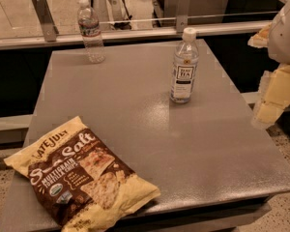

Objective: Knock blue plastic bottle over

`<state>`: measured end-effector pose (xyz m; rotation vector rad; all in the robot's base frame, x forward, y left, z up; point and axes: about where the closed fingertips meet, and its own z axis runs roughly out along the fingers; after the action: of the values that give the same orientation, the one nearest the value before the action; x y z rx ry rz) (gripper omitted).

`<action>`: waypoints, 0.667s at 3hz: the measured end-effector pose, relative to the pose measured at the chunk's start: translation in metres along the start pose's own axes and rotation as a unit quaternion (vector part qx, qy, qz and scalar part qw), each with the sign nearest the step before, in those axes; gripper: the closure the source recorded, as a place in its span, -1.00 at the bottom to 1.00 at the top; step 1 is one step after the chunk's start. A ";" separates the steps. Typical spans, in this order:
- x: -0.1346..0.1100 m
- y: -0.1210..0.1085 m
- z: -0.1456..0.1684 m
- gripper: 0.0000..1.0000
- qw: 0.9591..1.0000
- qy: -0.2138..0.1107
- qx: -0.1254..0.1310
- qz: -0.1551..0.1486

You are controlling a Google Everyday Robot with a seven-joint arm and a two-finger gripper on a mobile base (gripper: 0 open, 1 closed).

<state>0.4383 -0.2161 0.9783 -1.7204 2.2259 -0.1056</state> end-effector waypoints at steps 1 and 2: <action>0.000 0.000 0.000 -1.00 1.000 0.000 0.000 0.000; 0.003 -0.001 0.011 -1.00 1.000 -0.014 0.001 0.014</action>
Offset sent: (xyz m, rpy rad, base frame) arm 0.0125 -0.0049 -0.0357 0.0977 0.0026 -0.0554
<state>0.4424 -0.2173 0.9676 -1.6785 2.2279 -0.0772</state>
